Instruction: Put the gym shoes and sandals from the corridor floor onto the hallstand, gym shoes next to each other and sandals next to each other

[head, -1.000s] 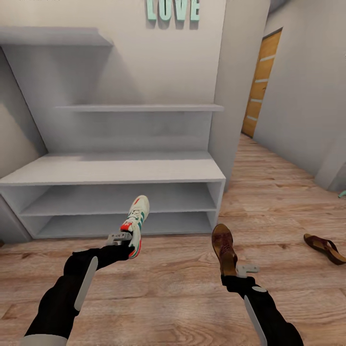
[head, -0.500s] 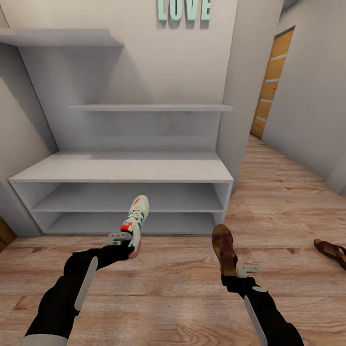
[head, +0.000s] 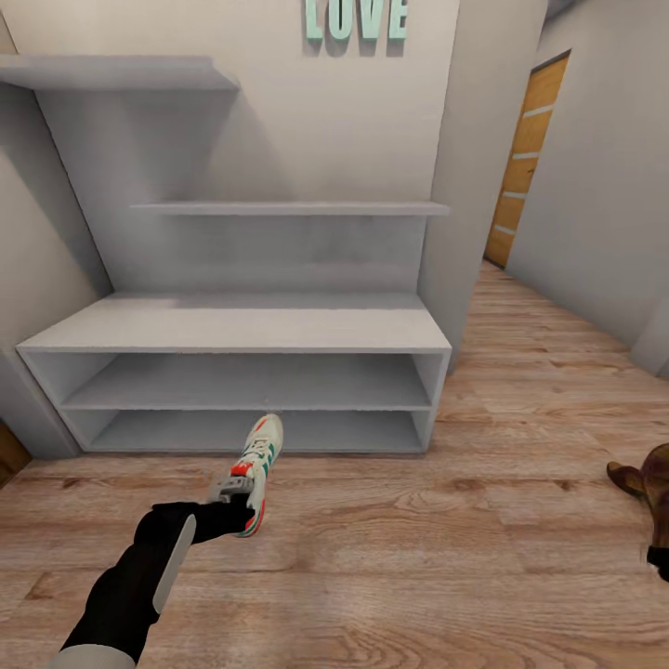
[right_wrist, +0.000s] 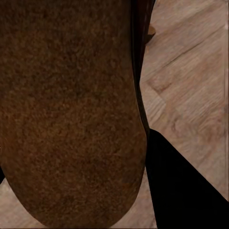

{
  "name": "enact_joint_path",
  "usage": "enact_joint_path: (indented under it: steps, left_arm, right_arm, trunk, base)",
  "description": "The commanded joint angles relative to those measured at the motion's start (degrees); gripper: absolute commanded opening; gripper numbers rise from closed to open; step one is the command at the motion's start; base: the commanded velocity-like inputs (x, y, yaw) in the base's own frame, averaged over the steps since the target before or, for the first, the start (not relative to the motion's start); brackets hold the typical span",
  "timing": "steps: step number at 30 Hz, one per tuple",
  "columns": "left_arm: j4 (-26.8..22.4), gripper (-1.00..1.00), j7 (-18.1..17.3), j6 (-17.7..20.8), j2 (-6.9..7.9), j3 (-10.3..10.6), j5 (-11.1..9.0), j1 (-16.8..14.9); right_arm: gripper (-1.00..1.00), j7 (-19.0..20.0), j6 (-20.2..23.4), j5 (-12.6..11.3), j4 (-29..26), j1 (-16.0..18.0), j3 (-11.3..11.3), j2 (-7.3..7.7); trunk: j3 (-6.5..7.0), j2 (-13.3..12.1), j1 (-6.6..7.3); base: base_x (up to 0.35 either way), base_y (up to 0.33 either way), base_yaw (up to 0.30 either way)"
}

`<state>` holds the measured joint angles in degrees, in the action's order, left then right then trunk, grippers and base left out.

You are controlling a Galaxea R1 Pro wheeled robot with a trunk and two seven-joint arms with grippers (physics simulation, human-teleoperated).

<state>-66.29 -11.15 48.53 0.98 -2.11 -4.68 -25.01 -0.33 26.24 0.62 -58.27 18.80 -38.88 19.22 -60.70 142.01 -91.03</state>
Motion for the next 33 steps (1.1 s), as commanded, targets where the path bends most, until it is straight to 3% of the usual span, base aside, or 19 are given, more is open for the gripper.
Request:
enact_joint_path:
  steps: [1, 3, 4, 7, 9, 12, 15, 17, 21, 28, 33]
  left_arm:
    - [0.5, -1.0, 0.3, 0.3, 0.0, 0.0, -0.5, 0.0]
    - [0.8, -1.0, 0.4, 0.4, -0.01, 0.0, -0.4, -0.1]
    - [1.0, -1.0, 0.5, 0.5, 0.0, 0.0, -0.4, -0.1]
    - [1.0, -1.0, 0.9, 0.7, 0.14, -0.1, -0.4, -0.3]
    - [0.9, -1.0, 1.3, 1.0, 0.3, -0.1, -0.4, -1.5]
    - [1.6, -1.0, 1.5, 3.6, 0.47, -0.2, -0.5, -5.3]
    - [3.8, -1.0, 1.8, 6.7, 0.77, -0.2, -0.5, -9.0]
    - [5.2, -1.0, 1.9, 7.5, 1.67, -0.2, -0.4, -11.8]
    - [5.8, -1.0, 1.9, 7.7, 2.21, -0.1, -0.4, -12.9]
    - [6.1, -1.0, 1.8, 7.9, 2.57, -0.1, -0.4, -13.2]
    - [7.4, -1.0, 1.8, 7.8, 2.62, -0.1, -0.5, -13.2]
  right_arm:
    - [-1.0, -0.1, 0.3, -0.3, 0.1, 0.0, -1.7, 1.66]
    - [-1.0, -0.1, 0.3, -0.3, 0.3, 0.0, -2.7, 3.87]
    - [-1.0, -0.1, 0.3, -0.4, 0.5, -0.1, -3.1, 5.99]
    - [-1.0, 0.0, 0.3, -0.6, 1.0, -0.2, -3.4, 8.38]
    - [-1.0, -0.1, 0.3, -0.3, 1.2, -0.2, -3.5, 9.1]
    - [-1.0, -0.1, 0.5, -0.2, 1.3, -0.2, -3.5, 9.47]
    - [-1.0, -0.1, 3.2, -0.3, 1.3, -0.2, -3.5, 9.57]
    - [-1.0, -0.1, 8.5, -0.2, 1.2, -0.2, -3.5, 9.59]
    - [-1.0, -0.1, 12.5, -0.1, 1.2, -0.2, -3.5, 9.58]
    - [-1.0, -0.2, 13.5, 0.0, 1.0, -0.2, -3.5, 9.52]
    - [-1.0, -0.2, 13.6, 0.0, 1.0, -0.2, -3.5, 9.52]
  trunk:
    - [-0.05, 0.0, 0.01]
    - [-0.05, 0.0, 0.01]
    - [-0.05, 0.0, 0.01]
    - [-0.05, 0.0, 0.01]
    - [-0.05, 0.0, 0.01]
    - [-0.05, 0.0, 0.01]
    - [-0.05, 0.0, 0.01]
    - [-0.05, 0.0, 0.01]
    - [-0.05, 0.0, 0.01]
    - [-0.08, 0.0, 0.01]
    - [-1.38, 1.3, -0.7]
  base:
    - [0.0, 0.0, 0.0]
    - [0.0, 0.0, 0.0]
    - [0.0, 0.0, 0.0]
    - [0.0, 0.0, 0.0]
    - [0.0, 0.0, 0.0]
    - [0.0, 0.0, 0.0]
    - [0.0, 0.0, 0.0]
    - [0.0, 0.0, 0.0]
    - [0.0, 0.0, 0.0]
    - [0.0, 0.0, 0.0]
    - [0.0, 0.0, 0.0]
